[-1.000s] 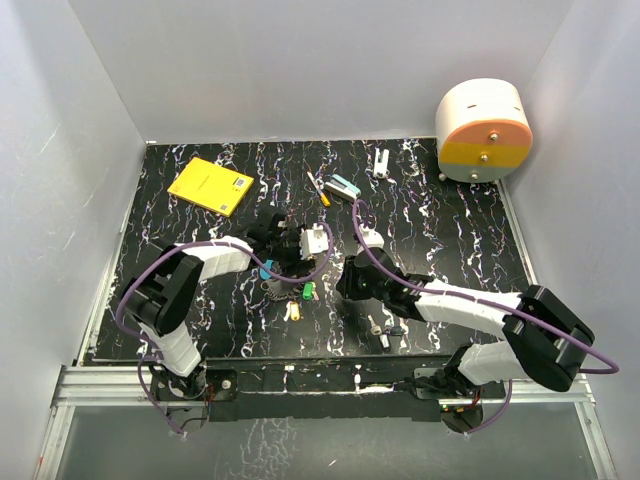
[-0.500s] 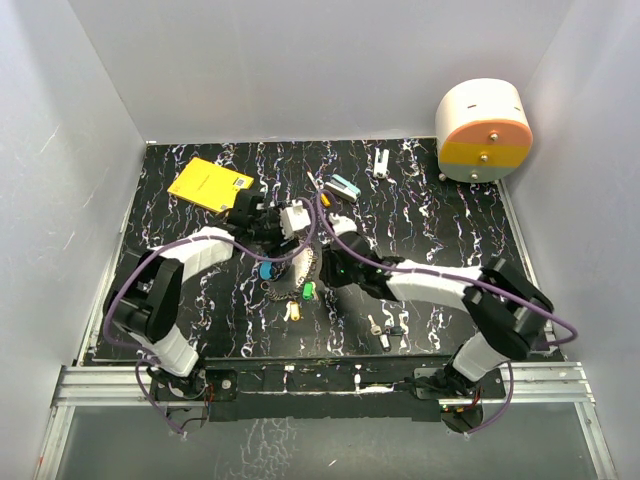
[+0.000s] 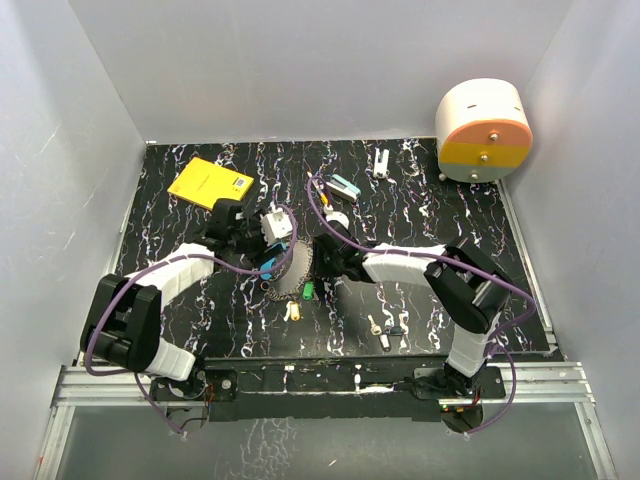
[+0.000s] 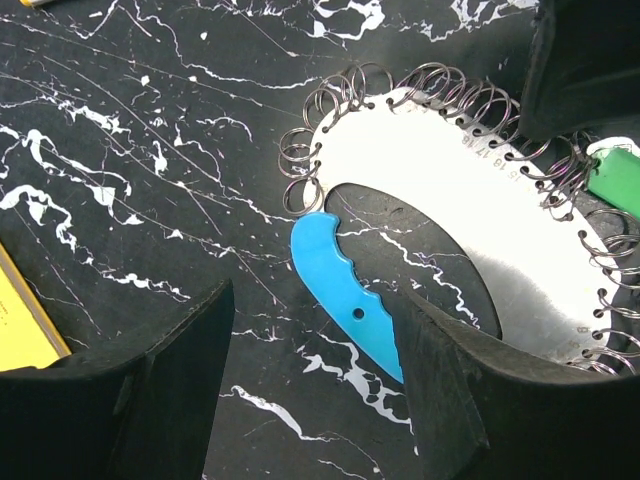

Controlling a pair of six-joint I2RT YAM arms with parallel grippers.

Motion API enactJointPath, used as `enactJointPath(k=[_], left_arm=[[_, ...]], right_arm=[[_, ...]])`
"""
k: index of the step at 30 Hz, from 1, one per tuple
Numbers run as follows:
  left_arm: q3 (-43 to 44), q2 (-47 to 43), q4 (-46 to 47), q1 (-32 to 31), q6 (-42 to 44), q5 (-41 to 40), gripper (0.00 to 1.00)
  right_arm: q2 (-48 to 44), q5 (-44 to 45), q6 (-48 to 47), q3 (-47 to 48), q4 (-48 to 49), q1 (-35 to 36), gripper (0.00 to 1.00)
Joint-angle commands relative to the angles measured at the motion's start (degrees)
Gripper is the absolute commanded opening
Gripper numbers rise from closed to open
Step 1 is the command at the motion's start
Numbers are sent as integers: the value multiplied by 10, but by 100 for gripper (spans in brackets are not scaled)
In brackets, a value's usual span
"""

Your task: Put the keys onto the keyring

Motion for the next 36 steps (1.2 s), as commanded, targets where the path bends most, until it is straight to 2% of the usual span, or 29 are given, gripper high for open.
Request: enactJointPath(k=[1,17,33,36], left_arm=[[-11,-27,15,6,0,9,63],[-30,-39,26,12,-9,14,63],[-28,-36,32,13,-15,17,63],[-23,-35,28,13,-17,20,63]], right_arm=[[4,11,51,28,-9,-7,31],[14,8,87,34,33,-15,30],[3,-7,93,23,39,-22,9],[-7,-19,93,19,39,-22,8]])
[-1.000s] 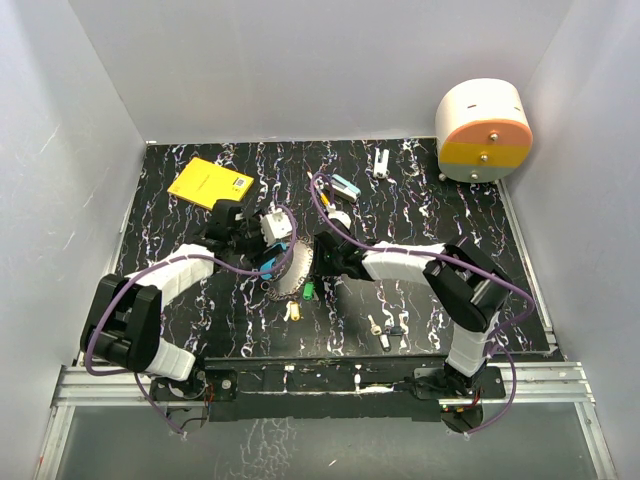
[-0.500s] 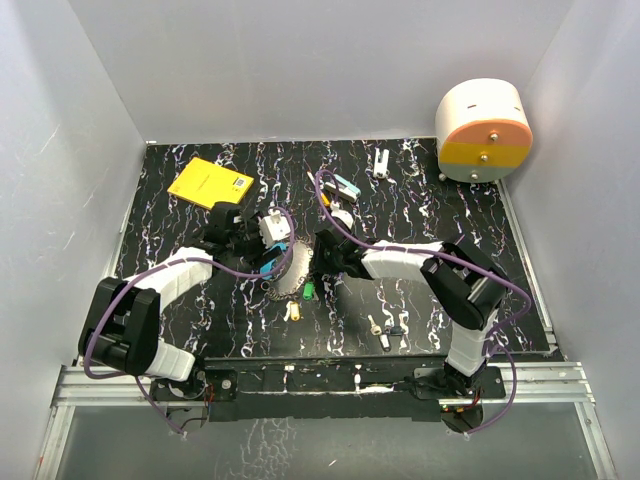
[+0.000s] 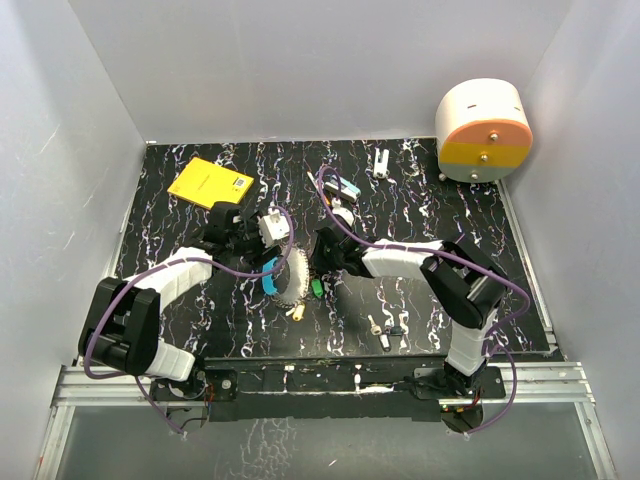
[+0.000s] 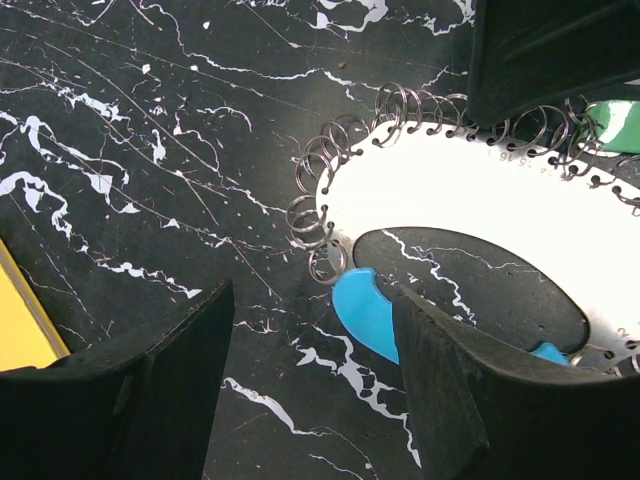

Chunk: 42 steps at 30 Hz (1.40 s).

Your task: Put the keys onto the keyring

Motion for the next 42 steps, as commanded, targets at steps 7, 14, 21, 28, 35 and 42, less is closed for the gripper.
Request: enactJointPath(k=[7,14,21,28,35,42], left_arm=[[29,-22,-15,2,-8,36,64],[72,-24,-31,2,-25,69,66],[146,-25,-109,2,-5,182,68],[187,-18,-316,2,175,338,72],[198,-7,-445,2,317,403,82],[188,-5,-436,1,313,415,84]], right_arm=[[-83,-40,32,-18,19,-4,8],[-154,-87,-11,-23,4,-4,8],[-171,-166,-138,0,-57,-7,8],[-194,-243,-193,-14,-50,-8,8],[-215,-296,-203,-22,-29,-8,8],[-232,-344,-180,-42,15,-7,8]])
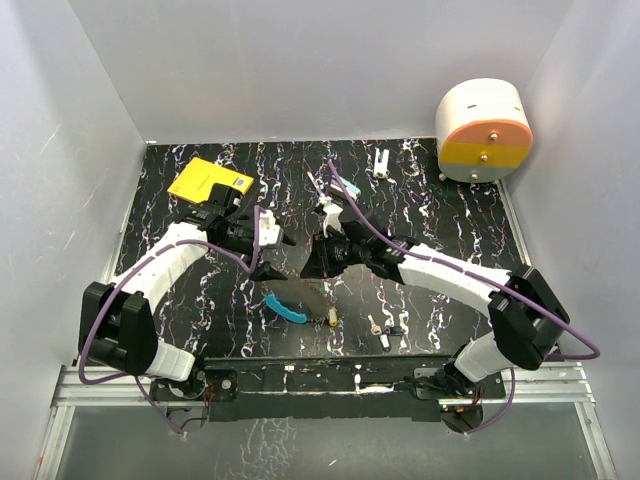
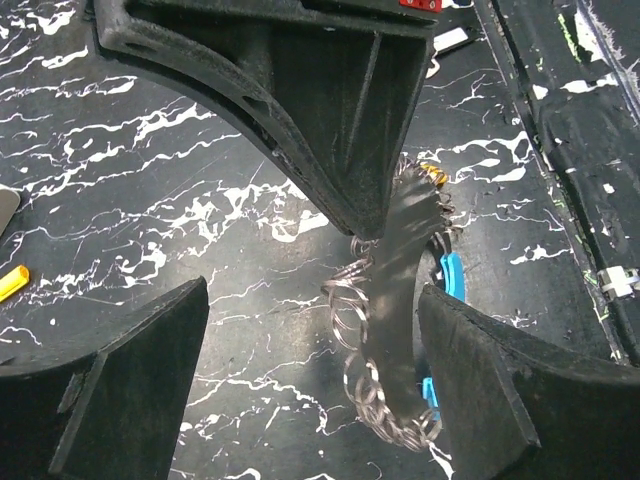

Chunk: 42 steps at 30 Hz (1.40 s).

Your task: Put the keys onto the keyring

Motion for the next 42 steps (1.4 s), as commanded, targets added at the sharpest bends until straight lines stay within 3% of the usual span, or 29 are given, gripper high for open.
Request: enactJointPath(k=[1,10,17,28,38,42], left_arm=[[5,-5,-20,1,28,56,84],[2,10,-35,-5,23,86,82],[10,19,-103,-16,82,82,75],[1,27,-100,-31,83,73,71],[3,39,-97,-38,74,71,51],[7,39,-99,-39,75,67,47]], right_arm=[[-33,-47,11,-9,77,0,8],[-44,-54,24,-8,90,3,8],[-50,-53,28,-9,96,4,8],[-64,-53,35,-7,103,9,8],[-69,-55,37,-12,106,14,8],[-70,-52,38,-14,106,15,8]])
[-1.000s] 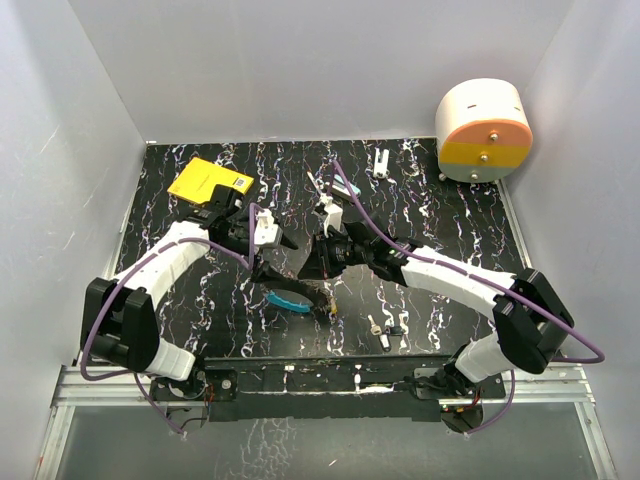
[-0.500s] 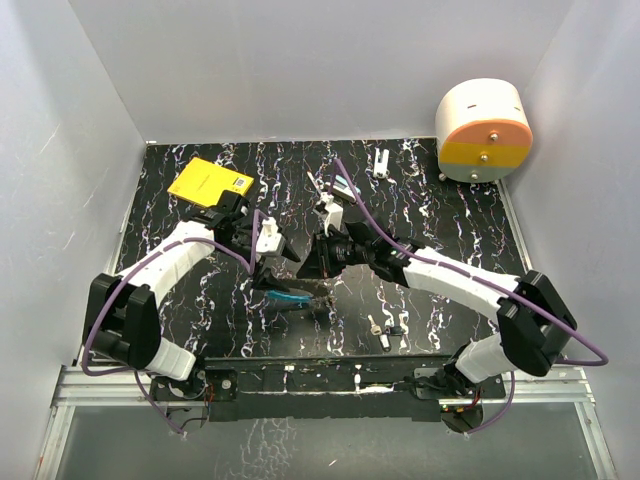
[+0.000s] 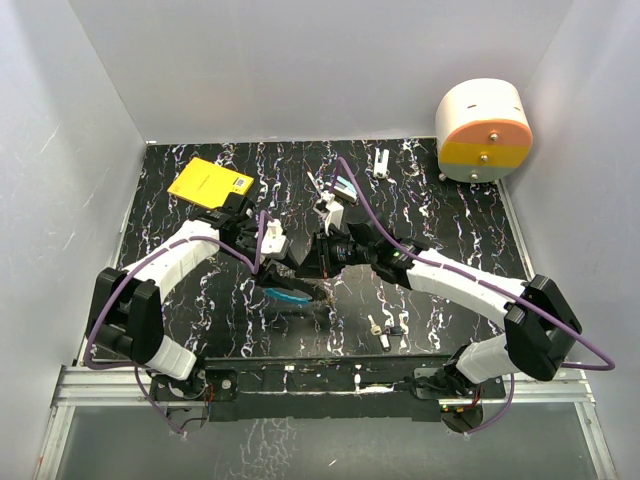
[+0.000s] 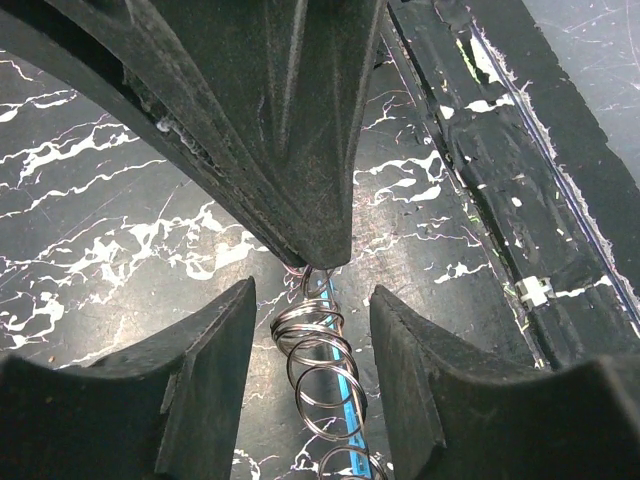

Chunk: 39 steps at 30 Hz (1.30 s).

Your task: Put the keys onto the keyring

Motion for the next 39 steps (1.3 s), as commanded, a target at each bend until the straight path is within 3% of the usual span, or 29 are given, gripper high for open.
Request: enactJointPath(k=[1,6,7,9,10,14,18,25,29,39], left_arm=[[8,-3,-14,-3,11,23,46],[15,-4,-21,-3,12,24,44],[18,-5,-23,-3,11,21,50],[27,-6,-20,-3,-10,0,74],[35,-7,-15,-3,-25,-12,77],[62,-12,-28,-3,-29,-40,77],[71,-17,-41,-3,0,-9,78],[71,8,-145,-9,120,21,61],[77,21,-210,-12,181,14,57],[92,6,-192,-10,155,-22,44]], right_arm=[[-24,-10,3,2,58,3,8],[-24,-6,3,-4,59,4,8],[-25,-4,4,-4,58,4,8],[-28,-1,4,-8,58,4,8],[-30,0,5,-9,58,4,8],[-38,2,6,-14,56,4,8],[-39,1,8,-16,56,3,8],[-51,9,9,-20,57,4,8],[-54,12,10,-22,57,4,8],[-60,16,11,-32,58,4,8]])
